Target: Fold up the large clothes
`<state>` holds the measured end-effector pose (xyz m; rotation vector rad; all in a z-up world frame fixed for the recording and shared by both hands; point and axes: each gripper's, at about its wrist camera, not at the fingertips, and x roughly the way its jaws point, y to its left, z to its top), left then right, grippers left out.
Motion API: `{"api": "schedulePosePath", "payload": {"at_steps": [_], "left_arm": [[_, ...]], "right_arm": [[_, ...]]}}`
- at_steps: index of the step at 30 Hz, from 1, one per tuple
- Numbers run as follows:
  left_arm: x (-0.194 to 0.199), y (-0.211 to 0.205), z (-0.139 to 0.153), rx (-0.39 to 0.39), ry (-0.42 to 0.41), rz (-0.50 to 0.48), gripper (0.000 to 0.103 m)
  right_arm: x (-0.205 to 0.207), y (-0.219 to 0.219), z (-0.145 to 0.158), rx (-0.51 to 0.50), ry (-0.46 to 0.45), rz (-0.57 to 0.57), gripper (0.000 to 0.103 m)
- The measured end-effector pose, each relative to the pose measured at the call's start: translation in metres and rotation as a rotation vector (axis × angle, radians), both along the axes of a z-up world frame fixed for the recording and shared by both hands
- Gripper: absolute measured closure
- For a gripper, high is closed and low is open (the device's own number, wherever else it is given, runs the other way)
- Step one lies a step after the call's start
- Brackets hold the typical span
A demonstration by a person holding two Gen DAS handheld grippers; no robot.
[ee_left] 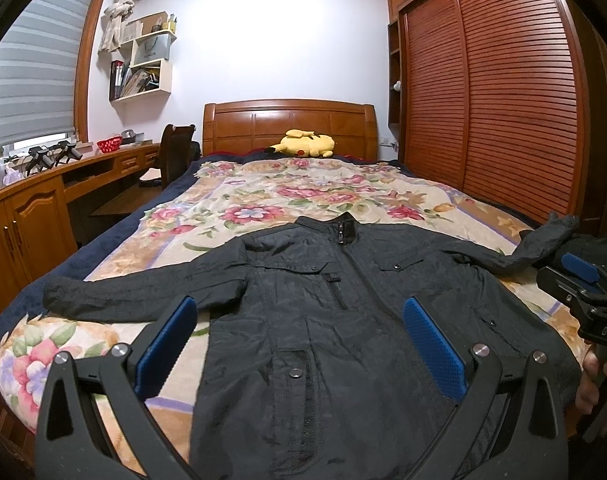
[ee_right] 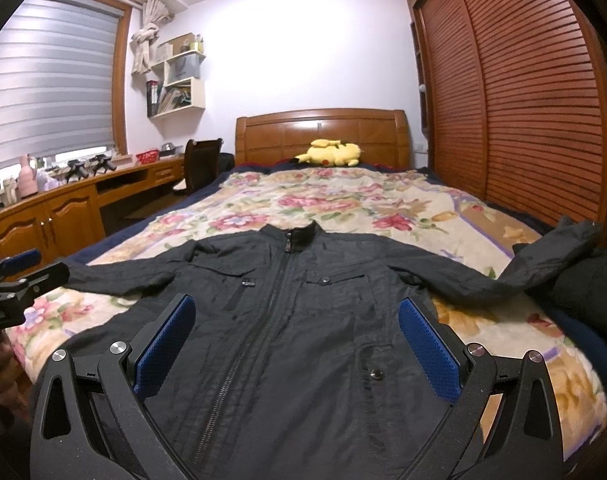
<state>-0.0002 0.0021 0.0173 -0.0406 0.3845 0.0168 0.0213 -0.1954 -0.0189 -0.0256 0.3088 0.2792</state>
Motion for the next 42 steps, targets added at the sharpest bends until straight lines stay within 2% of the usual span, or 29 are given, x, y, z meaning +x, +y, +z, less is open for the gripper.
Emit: {"api": "schedulePosePath", "payload": {"at_steps": [7,11,22,42], "left_arm": [[0.007,0.023,0.001,0.02,0.03,0.015,0.0],[0.011,0.034,-0.002,0.058,0.044,0.025,0.0],[0.022,0.082,-0.012,0.062,0.073,0.05,0.0],[0.079,0.196,-0.071,0.103,0.23,0.138,0.0]], "right_arm": [[0.002,0.027,0.012,-0.018,-0.015,0.033,0.0],[0.009,0.043,0.01,-0.039,-0.009,0.057,0.0],[0.038,0.084,0.004,-0.054,0.013,0.111,0.0],[0.121,0.173,-0.034,-0.081,0.105,0.247,0.0]]}}
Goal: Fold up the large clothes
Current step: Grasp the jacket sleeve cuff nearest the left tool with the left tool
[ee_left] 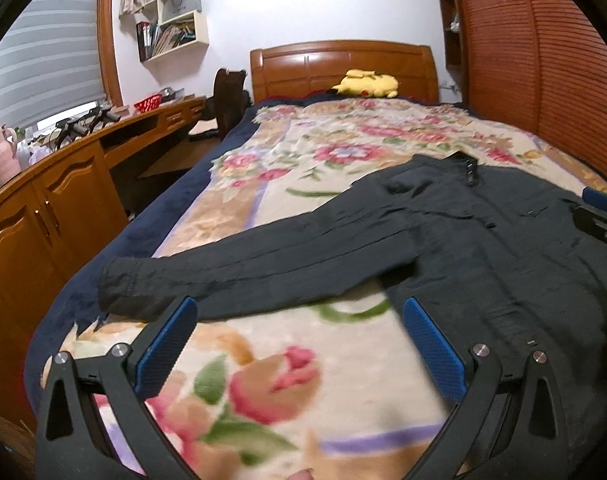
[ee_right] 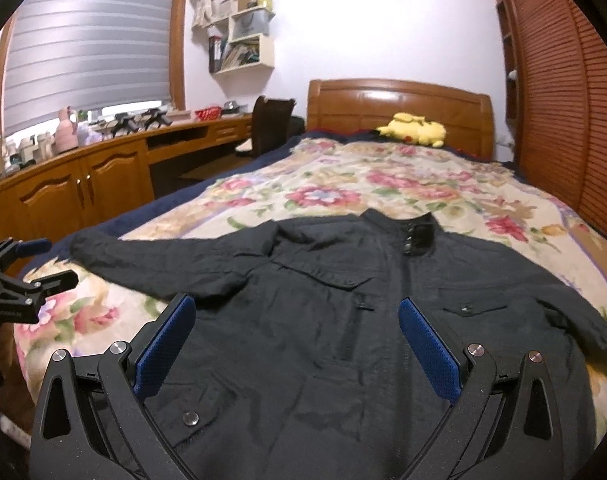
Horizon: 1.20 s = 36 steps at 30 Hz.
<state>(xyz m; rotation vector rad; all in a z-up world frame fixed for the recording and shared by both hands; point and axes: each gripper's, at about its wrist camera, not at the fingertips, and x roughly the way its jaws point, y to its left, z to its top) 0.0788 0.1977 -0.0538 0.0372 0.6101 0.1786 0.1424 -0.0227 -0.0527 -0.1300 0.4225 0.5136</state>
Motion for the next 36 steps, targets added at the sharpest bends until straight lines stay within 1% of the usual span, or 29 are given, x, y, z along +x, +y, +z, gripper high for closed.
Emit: {"api": "schedulePosePath", "payload": {"at_steps": [6,11,14,20,25,29,34,36], "left_arm": [[0.008,0.044,-0.016,-0.024,0.052,0.045,0.0],[0.012,0.085,-0.023,-0.025,0.076,0.114,0.0],[0.016,0.113,-0.025,-0.053,0.09,0.161,0.001],[0.025,0.16,-0.028,-0.092,0.099,0.243,0.006],[0.028,0.195,-0.032,-0.147,0.1,0.309,0.01],[0.027,0.217,-0.042,-0.223,0.107,0.359,0.011],[0.033,0.231,-0.055,-0.28,0.118,0.399,0.011],[0.037,0.235,-0.059,-0.292,0.123,0.414,0.012]], "right_arm": [[0.014,0.014,-0.015,-0.035,0.025,0.043,0.0],[0.024,0.022,-0.025,-0.04,0.059,0.076,0.0],[0.027,0.028,-0.03,-0.046,0.073,0.094,0.0],[0.031,0.034,-0.044,-0.079,0.102,0.108,0.0],[0.034,0.033,-0.049,-0.08,0.119,0.107,0.0],[0.033,0.033,-0.051,-0.078,0.119,0.107,0.0],[0.034,0.032,-0.053,-0.08,0.127,0.108,0.0],[0.033,0.033,-0.054,-0.083,0.128,0.109,0.0]]}}
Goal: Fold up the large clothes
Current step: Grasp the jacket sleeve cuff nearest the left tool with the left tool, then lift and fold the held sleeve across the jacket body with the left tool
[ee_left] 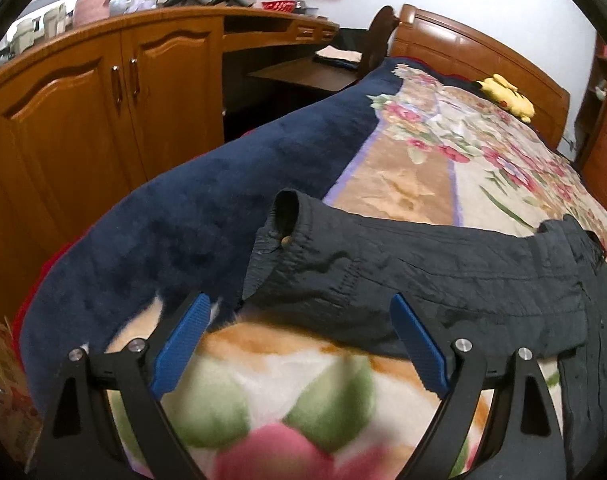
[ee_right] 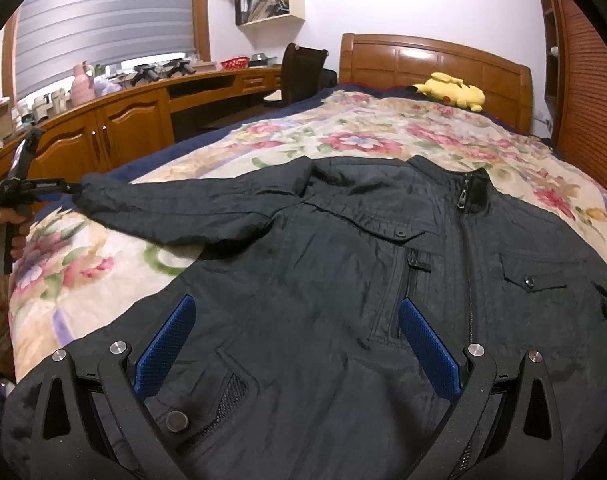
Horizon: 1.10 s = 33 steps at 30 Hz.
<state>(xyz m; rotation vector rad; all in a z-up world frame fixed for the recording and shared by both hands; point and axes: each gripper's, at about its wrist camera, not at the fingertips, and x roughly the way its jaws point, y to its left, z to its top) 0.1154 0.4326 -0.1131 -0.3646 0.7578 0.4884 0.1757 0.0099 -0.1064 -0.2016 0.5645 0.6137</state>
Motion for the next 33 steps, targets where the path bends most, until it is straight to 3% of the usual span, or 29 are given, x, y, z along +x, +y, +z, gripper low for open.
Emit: {"api": "schedulePosePath", "payload": {"at_steps": [6,12,13,15,17,20,27,33], "left_arm": [[0.006,0.015,-0.01,-0.081,-0.012,0.034,0.031],[0.014,0.02,-0.021,-0.131,0.012,0.045,0.04],[0.016,0.02,-0.022,-0.136,0.015,0.045,0.044],[0.017,0.02,-0.023,-0.167,0.006,0.021,0.073],[0.019,0.013,-0.018,-0.162,0.006,-0.001,0.085],[0.024,-0.007,-0.001,-0.075,0.017,-0.032,0.094],[0.032,-0.071,0.061,0.028,-0.058,-0.169,0.096],[0.041,-0.153,0.104,0.081,-0.116,-0.334,0.097]], "right_arm": [[0.0,0.001,-0.002,-0.006,0.001,0.005,0.0],[-0.002,0.002,-0.003,-0.018,-0.001,0.008,0.0],[-0.002,0.002,-0.003,-0.02,-0.002,0.01,0.0],[-0.001,0.003,-0.002,-0.024,-0.004,0.012,0.0],[-0.002,0.004,-0.002,-0.026,-0.005,0.013,0.0],[-0.003,0.004,-0.002,-0.025,-0.003,0.014,0.0],[-0.004,0.001,0.003,-0.019,0.015,0.033,0.0],[-0.008,-0.015,0.011,-0.039,0.007,0.037,0.0]]}}
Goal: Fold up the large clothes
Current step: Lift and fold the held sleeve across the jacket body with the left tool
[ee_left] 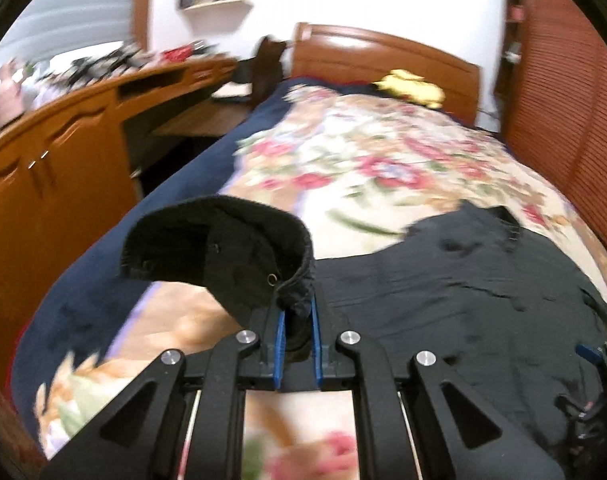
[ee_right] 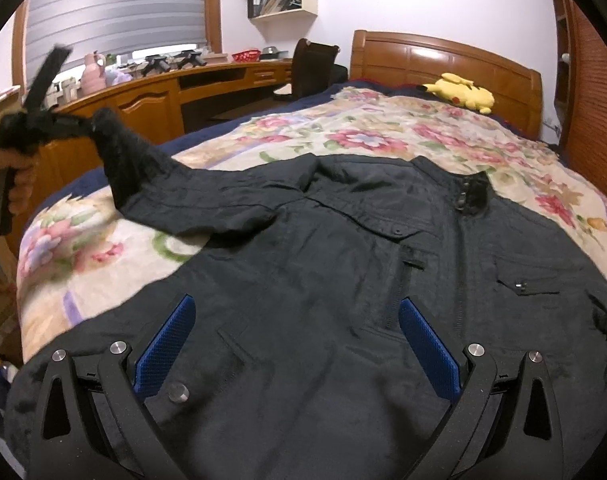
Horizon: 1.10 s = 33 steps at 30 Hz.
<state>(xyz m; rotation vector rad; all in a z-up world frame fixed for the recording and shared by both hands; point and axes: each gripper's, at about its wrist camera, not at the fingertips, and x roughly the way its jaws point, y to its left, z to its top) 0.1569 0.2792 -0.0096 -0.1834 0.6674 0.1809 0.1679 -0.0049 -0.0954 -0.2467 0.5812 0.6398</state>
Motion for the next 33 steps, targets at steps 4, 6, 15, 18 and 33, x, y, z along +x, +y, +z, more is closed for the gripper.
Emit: {"api": "schedulePosePath", "payload": {"at_steps": [4,6,15,18,33], "left_arm": [[0.008,-0.053,0.012,0.01,-0.026,-0.105,0.097],[0.01,-0.084,0.012,0.009,-0.035,-0.17,0.097],[-0.001,-0.181,-0.018,-0.017,-0.04,-0.327,0.096],[-0.014,-0.204,-0.032,0.01,-0.026,-0.344,0.096],[-0.076,-0.205,-0.038,0.031,-0.03,-0.313,0.069]], "right_arm": [[0.001,-0.023,0.003,-0.011,-0.003,-0.033,0.0],[0.003,-0.038,0.006,-0.009,-0.004,-0.061,0.0],[0.01,-0.087,0.017,0.044,0.003,-0.144,0.0],[0.013,-0.095,0.018,0.058,0.013,-0.156,0.0],[0.02,-0.074,0.012,0.092,0.057,-0.094,0.015]]}}
